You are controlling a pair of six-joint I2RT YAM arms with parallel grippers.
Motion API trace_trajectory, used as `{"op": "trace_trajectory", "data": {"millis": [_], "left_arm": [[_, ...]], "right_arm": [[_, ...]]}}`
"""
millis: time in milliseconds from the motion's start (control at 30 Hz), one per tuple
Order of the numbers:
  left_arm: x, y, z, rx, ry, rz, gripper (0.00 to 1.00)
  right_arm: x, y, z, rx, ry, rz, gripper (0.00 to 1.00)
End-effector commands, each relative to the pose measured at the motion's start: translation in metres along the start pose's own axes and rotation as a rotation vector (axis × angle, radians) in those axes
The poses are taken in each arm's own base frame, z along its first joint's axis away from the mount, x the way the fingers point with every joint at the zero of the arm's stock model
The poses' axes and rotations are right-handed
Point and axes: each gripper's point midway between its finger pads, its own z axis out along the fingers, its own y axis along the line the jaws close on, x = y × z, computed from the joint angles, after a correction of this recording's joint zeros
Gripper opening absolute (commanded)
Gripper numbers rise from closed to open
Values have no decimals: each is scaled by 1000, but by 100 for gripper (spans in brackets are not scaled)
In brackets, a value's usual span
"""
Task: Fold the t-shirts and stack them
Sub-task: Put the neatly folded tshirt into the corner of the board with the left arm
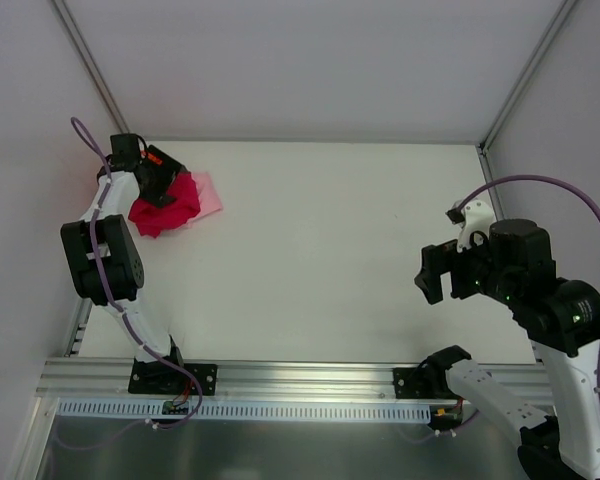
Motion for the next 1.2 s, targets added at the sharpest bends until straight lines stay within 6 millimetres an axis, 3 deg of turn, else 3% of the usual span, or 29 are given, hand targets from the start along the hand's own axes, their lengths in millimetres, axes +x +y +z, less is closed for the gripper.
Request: {"op": "trace_trajectory", "data": {"millis": [0,167,233,333,500,533,567,600,667,700,733,767,800,833,867,900,967,1000,1033,1067,1133,1167], "left_arm": [[6,10,3,-35,21,-34,82],[5,15,6,-32,13,-24,82],[2,5,3,9,15,-7,82],[-4,-34,-11,164,25,50,85],[-17,-104,-68,430,-26,221,95],[-19,-118,-92,480,-54,261,99],[-19,-126,-106,504,-72,291,99],[-21,-140,-133,549,-117,343,99],[-15,-145,-156,586,-129,366,99],[-9,-151,-181,614,-159,392,99],[-3,-147,-189,604,-164,397,98],[5,-133,-185,573,-169,407,99],[16,-135,-210,602,-209,441,99],[24,-128,-215,605,-218,457,99],[40,-116,-206,610,-200,503,99],[63,-113,-217,628,-198,554,99],[92,-105,-221,653,-158,628,99],[117,-109,-237,712,-137,674,99],[129,-100,-234,700,-124,698,99],[142,-95,-245,703,-126,716,99],[155,-84,-246,714,-110,694,99],[158,-85,-259,750,-129,699,99]], "right_arm": [[-4,-5,-8,30,-11,-7,96],[-3,-14,-11,82,-9,-1,96],[-5,-19,-10,112,-1,7,96],[-10,-24,-11,150,0,24,96],[-30,-19,1,119,-54,42,96],[-32,-16,5,107,-52,49,96],[-36,-14,13,92,-60,55,96],[-37,-9,21,65,-51,59,96],[-40,-5,39,45,-52,80,96],[-41,0,49,11,-43,87,97],[-51,2,56,1,-75,104,96],[-51,6,64,-17,-68,111,97],[-55,6,74,-17,-51,123,96],[-63,6,79,-15,-65,128,97],[-69,5,82,-12,-69,126,96],[-73,3,93,-4,-49,123,96],[-86,0,96,9,-62,103,97],[-90,-2,106,18,-54,101,96],[-95,-2,110,20,-57,99,97],[-99,-1,113,16,-60,105,97],[-110,1,125,2,-79,112,96],[-113,5,128,-20,-77,116,97]]}}
